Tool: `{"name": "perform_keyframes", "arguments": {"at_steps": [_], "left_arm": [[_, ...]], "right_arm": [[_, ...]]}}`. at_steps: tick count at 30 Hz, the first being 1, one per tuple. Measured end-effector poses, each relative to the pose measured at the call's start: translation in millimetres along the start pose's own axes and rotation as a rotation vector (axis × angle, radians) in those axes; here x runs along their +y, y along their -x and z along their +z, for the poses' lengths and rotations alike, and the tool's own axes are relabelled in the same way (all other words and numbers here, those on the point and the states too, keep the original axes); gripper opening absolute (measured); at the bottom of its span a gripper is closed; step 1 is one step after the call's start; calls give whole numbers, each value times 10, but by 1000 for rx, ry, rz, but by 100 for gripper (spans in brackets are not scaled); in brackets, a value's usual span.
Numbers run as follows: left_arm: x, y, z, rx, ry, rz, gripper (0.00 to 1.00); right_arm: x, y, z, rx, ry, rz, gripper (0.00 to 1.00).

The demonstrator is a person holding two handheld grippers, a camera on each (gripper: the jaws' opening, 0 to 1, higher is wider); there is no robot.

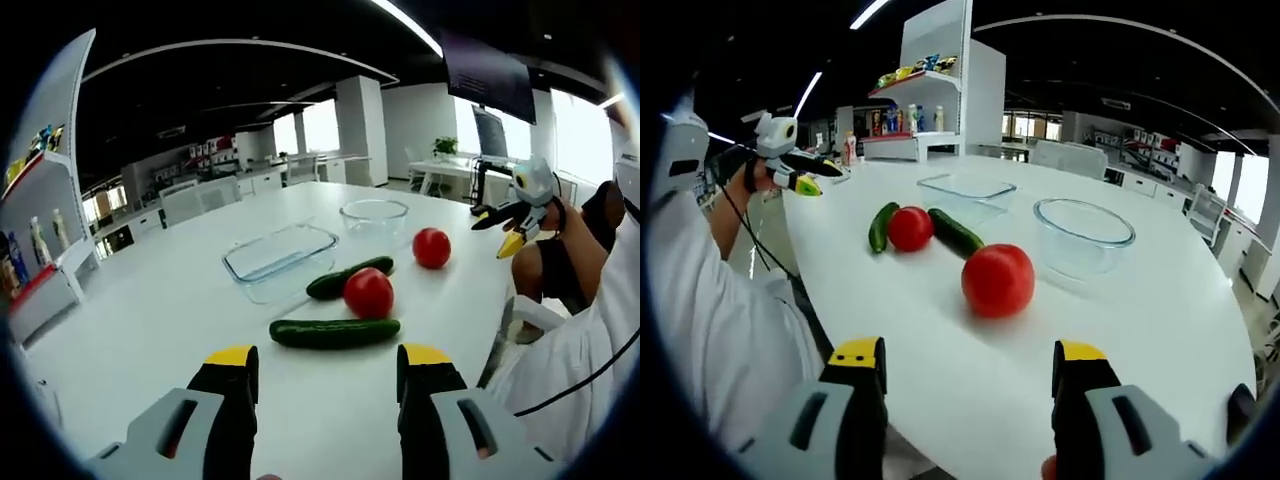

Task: Sort the scattered tomatoes and cucumbers on the table and place them into their respective storage containers

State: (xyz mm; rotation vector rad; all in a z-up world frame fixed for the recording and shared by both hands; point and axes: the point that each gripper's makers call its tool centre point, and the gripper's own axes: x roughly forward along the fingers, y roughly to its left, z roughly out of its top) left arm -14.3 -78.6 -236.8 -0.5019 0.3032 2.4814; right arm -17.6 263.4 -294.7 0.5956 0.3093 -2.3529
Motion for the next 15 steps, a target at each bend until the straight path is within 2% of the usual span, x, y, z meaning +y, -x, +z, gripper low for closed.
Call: {"name": "perform_keyframes", "arguments": {"at_steps": [3,7,15], "left_arm": [[64,32,9,-12,11,6,55],[114,21,-71,-4,21,19,55],[80,-44,-103,2,24,12,54]], "right_arm": [[4,-53,34,8,5,0,65],[100,-142,129,-7,24,33,65],[119,-166,57,11,31,43,64]]}}
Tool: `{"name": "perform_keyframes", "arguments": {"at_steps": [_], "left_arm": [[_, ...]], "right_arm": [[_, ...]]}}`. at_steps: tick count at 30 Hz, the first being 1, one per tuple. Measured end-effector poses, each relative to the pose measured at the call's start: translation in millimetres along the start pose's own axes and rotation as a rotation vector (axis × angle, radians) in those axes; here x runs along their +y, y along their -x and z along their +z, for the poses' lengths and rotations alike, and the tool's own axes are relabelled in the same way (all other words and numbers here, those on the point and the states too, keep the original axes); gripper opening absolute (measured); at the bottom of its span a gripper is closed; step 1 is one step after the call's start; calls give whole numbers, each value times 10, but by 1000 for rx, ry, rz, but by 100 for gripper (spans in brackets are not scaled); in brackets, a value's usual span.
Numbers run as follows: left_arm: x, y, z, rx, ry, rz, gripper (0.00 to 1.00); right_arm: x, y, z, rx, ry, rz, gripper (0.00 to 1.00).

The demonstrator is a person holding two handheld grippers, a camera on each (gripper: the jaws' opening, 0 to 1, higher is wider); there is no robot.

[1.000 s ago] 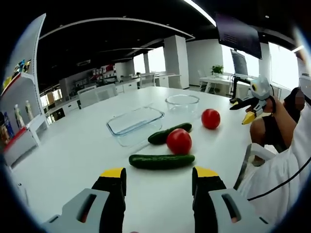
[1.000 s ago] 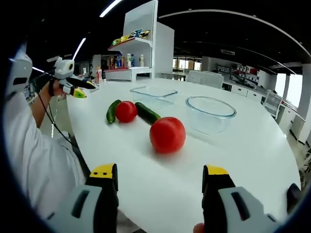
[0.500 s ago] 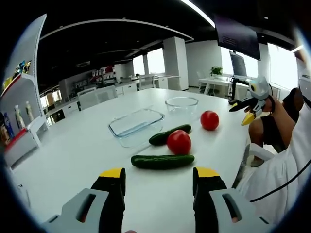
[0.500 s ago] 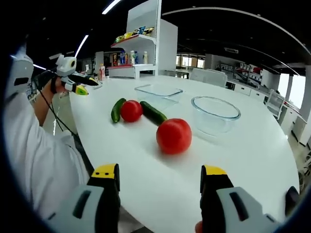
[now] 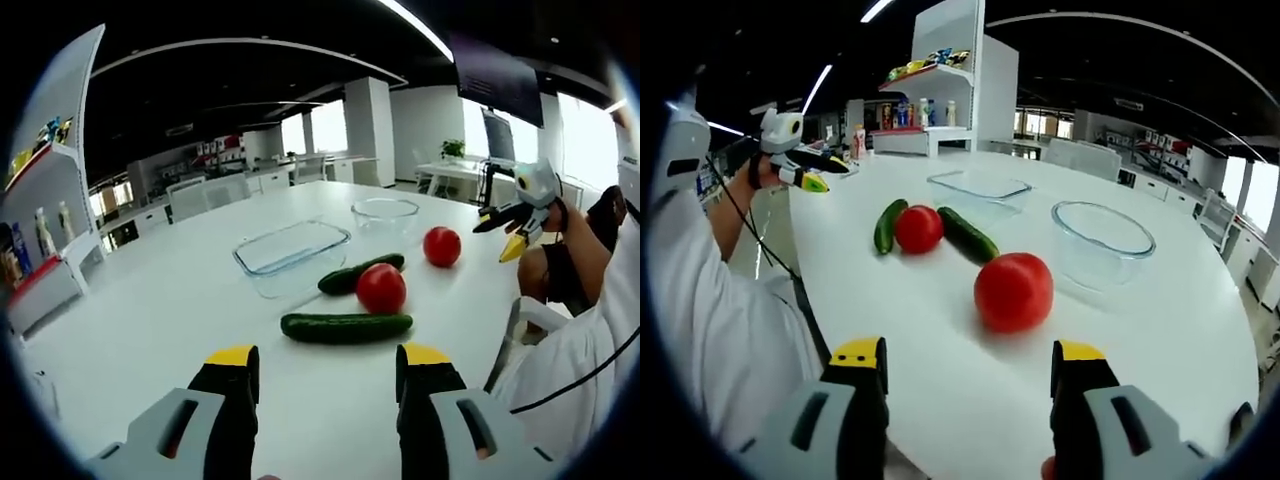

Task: Sort the scattered tomatoes and cucumbers on the table and place them into their respective storage containers

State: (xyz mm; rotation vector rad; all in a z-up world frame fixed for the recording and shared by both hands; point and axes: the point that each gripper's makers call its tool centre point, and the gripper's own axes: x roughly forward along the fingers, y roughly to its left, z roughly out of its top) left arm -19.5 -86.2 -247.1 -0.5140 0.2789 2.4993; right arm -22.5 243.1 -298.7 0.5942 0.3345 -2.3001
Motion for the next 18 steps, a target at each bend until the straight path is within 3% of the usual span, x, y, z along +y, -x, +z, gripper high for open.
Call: {"name": "perform_keyframes", "arguments": {"at_steps": [12,18], "left_arm": [[-62,7,51,4,-26,-2,54],[-90,10,46,4,-29,-9,54]], "right_arm": [[-86,99,-83,-18,-45,-34,60],[-151,151,-10,-53,-23,-69,60]]}}
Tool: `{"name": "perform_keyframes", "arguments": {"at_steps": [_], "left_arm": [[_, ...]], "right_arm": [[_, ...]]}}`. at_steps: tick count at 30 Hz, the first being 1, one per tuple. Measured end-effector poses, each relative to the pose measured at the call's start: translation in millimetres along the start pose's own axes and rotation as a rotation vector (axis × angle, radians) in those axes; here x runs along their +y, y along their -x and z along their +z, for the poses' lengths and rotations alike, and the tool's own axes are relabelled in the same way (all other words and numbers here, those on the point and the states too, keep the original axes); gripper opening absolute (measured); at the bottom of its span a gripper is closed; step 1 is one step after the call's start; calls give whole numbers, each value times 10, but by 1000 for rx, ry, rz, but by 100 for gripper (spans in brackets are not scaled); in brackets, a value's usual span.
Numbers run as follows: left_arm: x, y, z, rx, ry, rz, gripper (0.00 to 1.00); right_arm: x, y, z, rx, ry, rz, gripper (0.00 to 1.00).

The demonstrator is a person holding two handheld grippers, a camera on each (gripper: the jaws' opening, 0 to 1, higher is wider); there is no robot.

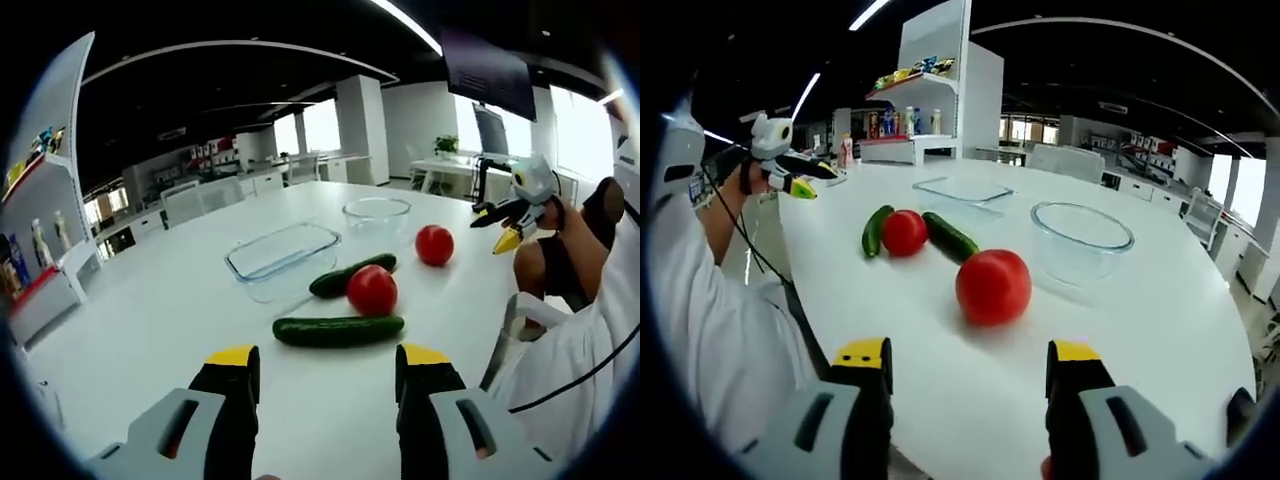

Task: Sort the scattered tomatoes and cucumbers on the table and place them into their respective storage containers

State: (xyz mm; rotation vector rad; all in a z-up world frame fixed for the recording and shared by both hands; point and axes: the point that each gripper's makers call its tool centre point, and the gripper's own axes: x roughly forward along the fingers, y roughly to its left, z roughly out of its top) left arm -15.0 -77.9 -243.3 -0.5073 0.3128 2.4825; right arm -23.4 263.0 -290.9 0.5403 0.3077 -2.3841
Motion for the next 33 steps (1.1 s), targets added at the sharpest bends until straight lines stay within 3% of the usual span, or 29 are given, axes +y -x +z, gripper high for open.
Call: {"name": "perform_keyframes", "arguments": {"at_steps": [6,11,22,33], "left_arm": [[-23,-7,1,4,-5,-10,54],[-49,-16,-9,8,-7,-17,54],[-84,-16,-31,13,-7,-30,54],[-74,-22,-64,16,1,-29,54]], "right_arm": [[7,-45,24,-14,1,-1,61],[30,-119,118,-61,90,-9,65],[23,-377,221,-135,71,9,65],[-23,-683,200,-161,45,6,68]]}}
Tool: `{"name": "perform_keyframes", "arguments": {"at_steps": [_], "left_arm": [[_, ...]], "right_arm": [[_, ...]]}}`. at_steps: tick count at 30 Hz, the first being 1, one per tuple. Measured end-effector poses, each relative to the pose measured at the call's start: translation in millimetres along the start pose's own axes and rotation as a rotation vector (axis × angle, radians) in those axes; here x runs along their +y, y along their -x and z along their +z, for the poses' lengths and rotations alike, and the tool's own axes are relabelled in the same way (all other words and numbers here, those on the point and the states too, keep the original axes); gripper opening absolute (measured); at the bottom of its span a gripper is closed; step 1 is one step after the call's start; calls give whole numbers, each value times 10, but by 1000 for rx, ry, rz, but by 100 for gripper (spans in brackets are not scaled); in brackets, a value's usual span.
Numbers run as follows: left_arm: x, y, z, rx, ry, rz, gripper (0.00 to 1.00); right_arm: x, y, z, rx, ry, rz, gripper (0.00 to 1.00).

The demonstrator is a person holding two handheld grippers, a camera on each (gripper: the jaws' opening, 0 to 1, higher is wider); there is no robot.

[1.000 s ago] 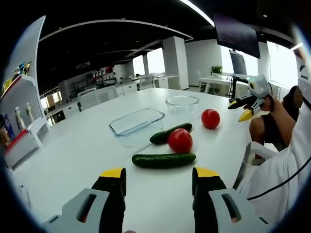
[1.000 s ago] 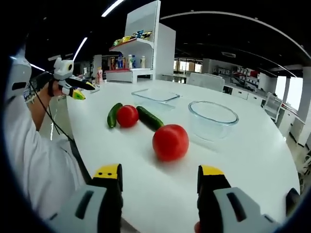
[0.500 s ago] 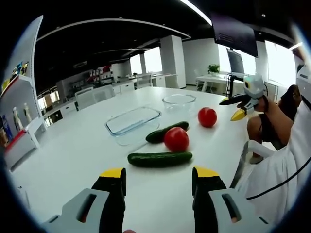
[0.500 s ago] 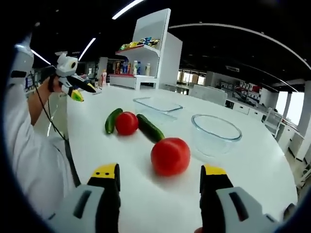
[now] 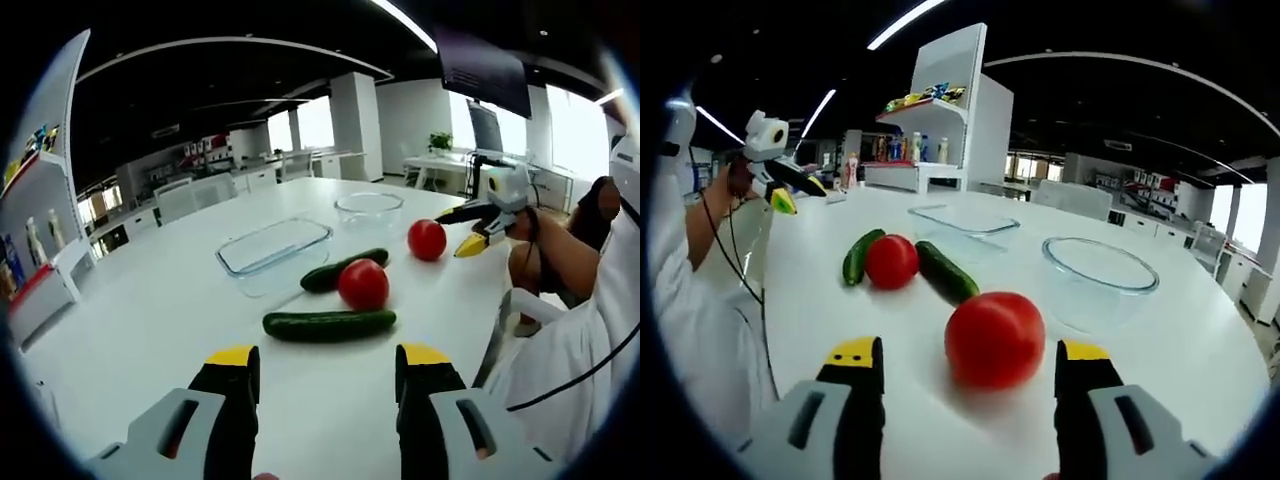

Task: Sort the scattered tomatoes and cucumbers on the table and place them into their respective storage containers

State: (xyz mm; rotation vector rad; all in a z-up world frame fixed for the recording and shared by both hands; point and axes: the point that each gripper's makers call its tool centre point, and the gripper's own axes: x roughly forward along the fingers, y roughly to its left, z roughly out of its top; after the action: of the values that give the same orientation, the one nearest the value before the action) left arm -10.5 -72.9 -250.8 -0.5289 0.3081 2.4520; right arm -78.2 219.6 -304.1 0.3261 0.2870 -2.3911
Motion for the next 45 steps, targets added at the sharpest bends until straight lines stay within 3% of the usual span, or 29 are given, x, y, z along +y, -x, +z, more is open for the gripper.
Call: {"name": "perform_keyframes", "arguments": {"at_steps": [9,19,23,35,45], "left_arm": [[-4,-1,1,-5,14,-10,54],[-14,-15,4,-7,30,-21,54],[-33,-13,25,-17,36,-34,54],[-6,-20,2,-7,34,-29,54],[2,-31,-62,7,33,-25,52]], "right_arm": [[-48,-199,-73,2,-3,-19,68],[-61,-275,-81,-18,-17,-23,65],[-83,-305,-77,-34,-32,-28,60],[-110,-376,-84,-37,40,-61,53],[-55,-346,-73,-58,42,-100,51]]}}
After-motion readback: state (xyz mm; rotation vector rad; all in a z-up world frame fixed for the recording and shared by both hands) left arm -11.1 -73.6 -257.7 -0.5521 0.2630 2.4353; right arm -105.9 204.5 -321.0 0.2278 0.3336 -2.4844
